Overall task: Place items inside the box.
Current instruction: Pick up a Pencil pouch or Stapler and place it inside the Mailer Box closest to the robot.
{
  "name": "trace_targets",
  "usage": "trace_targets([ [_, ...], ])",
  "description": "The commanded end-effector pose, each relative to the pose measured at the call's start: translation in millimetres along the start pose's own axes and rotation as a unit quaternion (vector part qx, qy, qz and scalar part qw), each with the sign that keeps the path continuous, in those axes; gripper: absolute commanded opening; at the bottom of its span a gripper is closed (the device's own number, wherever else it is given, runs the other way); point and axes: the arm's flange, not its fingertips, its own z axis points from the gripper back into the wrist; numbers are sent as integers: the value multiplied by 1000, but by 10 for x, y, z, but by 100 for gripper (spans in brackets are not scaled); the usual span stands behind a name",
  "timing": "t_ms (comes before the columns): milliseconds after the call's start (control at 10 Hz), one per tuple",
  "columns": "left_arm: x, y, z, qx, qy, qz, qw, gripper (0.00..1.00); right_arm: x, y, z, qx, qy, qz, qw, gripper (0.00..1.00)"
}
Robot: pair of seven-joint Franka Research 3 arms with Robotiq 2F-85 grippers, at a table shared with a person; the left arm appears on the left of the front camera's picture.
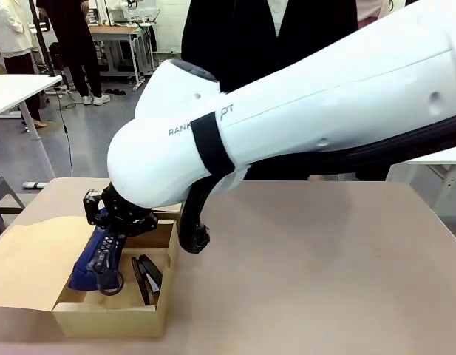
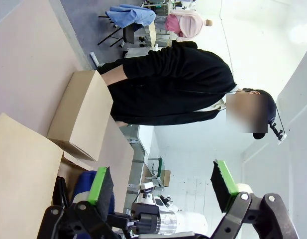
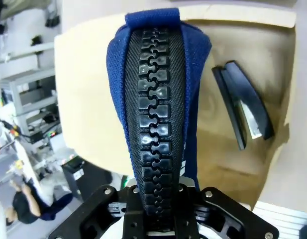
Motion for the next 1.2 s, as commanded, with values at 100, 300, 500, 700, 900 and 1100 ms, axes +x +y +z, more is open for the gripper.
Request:
trace_targets([
  [100,-24,12,1,-11,0,-7,1000,100,174,201,-216,-47,-5,-19,999,7],
  [300,-24,12,1,-11,0,-7,1000,100,270,122,-457,-56,12,-25,998,7],
  [500,-24,12,1,-11,0,-7,1000,100,344,44,-628,-75,17,-35,996,7],
  [700,-24,12,1,-11,0,-7,1000,100,395,-29,-750,-88,24,-45,995,7],
  [900,-24,12,1,-11,0,-7,1000,100,414,-62,-819,-88,32,-45,995,7],
  [1100,-24,12,1,-11,0,-7,1000,100,419,-78,-828,-92,38,-46,994,7],
])
